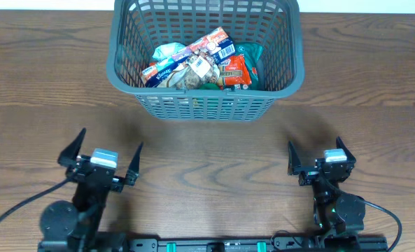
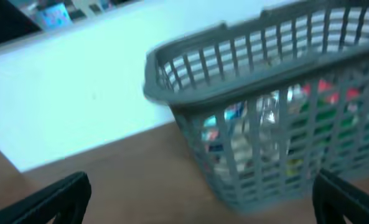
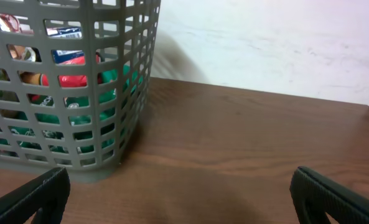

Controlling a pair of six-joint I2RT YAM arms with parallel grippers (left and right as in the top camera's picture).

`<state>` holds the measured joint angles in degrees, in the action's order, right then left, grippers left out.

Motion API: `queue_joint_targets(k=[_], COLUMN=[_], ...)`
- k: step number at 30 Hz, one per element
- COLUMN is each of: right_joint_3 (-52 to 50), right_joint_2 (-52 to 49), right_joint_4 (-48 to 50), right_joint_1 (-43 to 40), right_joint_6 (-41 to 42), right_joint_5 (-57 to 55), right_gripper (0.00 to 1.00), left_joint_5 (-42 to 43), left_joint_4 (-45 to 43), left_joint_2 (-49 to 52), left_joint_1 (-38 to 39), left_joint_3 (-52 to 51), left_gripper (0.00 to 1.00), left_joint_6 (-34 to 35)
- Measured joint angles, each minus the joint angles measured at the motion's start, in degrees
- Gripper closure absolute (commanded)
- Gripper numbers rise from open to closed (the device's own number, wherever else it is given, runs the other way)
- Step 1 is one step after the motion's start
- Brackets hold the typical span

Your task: Pack container

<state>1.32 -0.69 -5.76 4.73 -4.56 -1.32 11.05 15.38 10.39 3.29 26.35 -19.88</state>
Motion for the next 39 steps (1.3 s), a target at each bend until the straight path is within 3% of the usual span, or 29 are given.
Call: queue_joint_targets(k=[5, 16, 29, 39], right_joint_3=[0.0, 0.0, 0.0, 0.0], right_joint_2=[0.0, 0.0, 0.0, 0.0], right_joint_4=[0.0, 0.0, 0.0, 0.0], right_joint_1=[0.0, 0.0, 0.0, 0.0], right_joint_6=[0.0, 0.0, 0.0, 0.0], right_joint_5=[0.0, 0.0, 0.0, 0.0], right_gripper=[0.01, 0.01, 0.01, 0.01], left_joint_5=[-4.9, -13.7, -11.0, -7.9], left_joint_4=[-10.5, -12.6, -12.8, -12.7], left_joint_2=[-5.4, -9.7, -9.8, -9.8], left_joint_1=[0.0, 0.3, 0.3, 1.7], left_joint_3=[-11.3, -22.4, -24.6, -24.6], left_gripper=[0.01, 0.01, 0.02, 0.02], left_joint_6=[2.7, 10.9, 13.9, 11.6])
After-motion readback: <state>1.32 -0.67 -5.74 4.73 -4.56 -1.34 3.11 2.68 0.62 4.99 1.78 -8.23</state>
